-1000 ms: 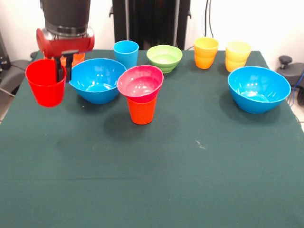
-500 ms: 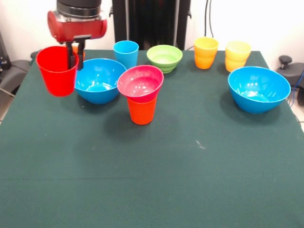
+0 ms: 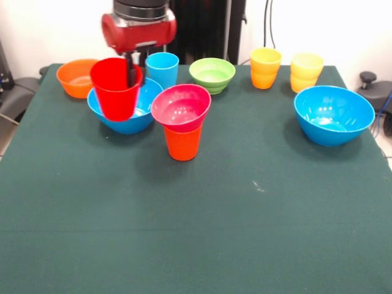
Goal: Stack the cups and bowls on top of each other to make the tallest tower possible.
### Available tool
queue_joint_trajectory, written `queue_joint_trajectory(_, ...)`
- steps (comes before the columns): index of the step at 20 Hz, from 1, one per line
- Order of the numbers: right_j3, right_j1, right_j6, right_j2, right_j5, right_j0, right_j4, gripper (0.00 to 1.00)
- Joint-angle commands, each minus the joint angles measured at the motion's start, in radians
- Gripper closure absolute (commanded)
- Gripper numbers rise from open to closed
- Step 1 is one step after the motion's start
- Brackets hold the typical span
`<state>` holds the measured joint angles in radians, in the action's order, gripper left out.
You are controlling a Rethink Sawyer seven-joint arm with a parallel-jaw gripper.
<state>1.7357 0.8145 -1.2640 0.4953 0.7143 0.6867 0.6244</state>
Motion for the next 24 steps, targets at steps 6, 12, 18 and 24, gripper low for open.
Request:
queue_joint_trajectory(6, 0.120, 0.081, -0.078, -0.010, 0.086, -0.086, -0.091, 1.00)
queue_joint_trajectory(12, 0.138, 0.116, -0.088, -0.034, 0.091, -0.114, -0.108, 1.00)
queue_joint_trajectory(18, 0.156, 0.142, -0.108, -0.059, 0.092, -0.141, -0.114, 1.00)
queue_joint_trajectory(24, 0.143, 0.100, -0.159, -0.092, 0.057, -0.184, -0.097, 1.00)
